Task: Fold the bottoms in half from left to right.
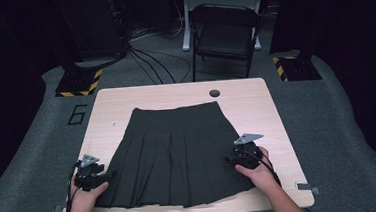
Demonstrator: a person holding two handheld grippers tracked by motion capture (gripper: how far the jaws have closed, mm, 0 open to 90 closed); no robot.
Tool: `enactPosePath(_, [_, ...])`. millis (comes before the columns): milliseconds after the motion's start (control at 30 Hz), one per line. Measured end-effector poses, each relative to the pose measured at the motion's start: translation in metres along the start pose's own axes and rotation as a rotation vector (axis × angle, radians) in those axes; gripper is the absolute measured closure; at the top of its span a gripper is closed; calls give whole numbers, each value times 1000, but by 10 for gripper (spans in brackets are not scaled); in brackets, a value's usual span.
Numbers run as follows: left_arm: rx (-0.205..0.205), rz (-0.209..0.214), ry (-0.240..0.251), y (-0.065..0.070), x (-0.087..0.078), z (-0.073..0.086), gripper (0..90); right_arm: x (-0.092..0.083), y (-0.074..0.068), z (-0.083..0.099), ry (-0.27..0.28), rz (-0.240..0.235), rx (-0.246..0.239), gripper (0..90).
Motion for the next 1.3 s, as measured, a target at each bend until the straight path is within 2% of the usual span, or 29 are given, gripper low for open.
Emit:
enactPosePath(167, [-3, 5, -3, 2, -2, 5, 406, 3, -4, -8, 20, 13, -55, 460])
enactPosePath(233, [-7, 21, -15, 3, -3, 7, 398, 5, -4, -10, 25, 12, -48, 461])
enactPosePath(400, [-2, 20, -17, 8, 0, 10, 386, 8, 0, -11, 31, 1, -22, 462])
enactPosePath(433, [22, 14, -13, 10, 0, 11, 382, 9, 2, -12, 34, -6, -6, 462])
enactPosePath(533, [46, -7, -5, 14, 2, 11, 375, 10, 3, -12, 38, -13, 9, 461])
enactPosePath(667, [43, -12, 5, 15, 2, 12, 385, 10, 4, -12, 35, -22, 22, 457])
enactPosePath(833, [56, 6, 16, 20, 2, 12, 508, 11, 6, -11, 26, -13, 9, 456])
enactPosePath(900, [57, 14, 17, 22, 2, 11, 561, 11, 5, -11, 23, -18, 23, 457])
enactPosePath(1033, [70, 42, 4, 27, 2, 10, 728, 11, 6, -11, 21, -20, 28, 457])
enactPosePath(1100, [59, 53, -3, 29, 3, 8, 793, 12, 6, -11, 22, -16, 19, 457])
enactPosePath(1167, [54, 60, -13, 29, 3, 7, 816, 13, 5, -10, 14, -22, 23, 457])
enactPosePath(1200, [52, 62, -20, 29, 3, 7, 822, 13, 6, -11, 16, -21, 10, 457])
enactPosePath(1267, [72, 52, -29, 29, 2, 6, 829, 13, 5, -11, 16, -21, 10, 458])
enactPosePath(1300, [64, 45, -18, 30, 4, 5, 832, 13, 5, -11, 16, -22, 11, 458])
Point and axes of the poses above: each handheld gripper's, and its own axes: x roughly forward along the jaws, z roughly out of its underside, y roughly to its right, the point moved 4 cm from there along x, roughly forward along the jaws, and after that the axes turned 5 degrees about -y, right-handed, at the moved point
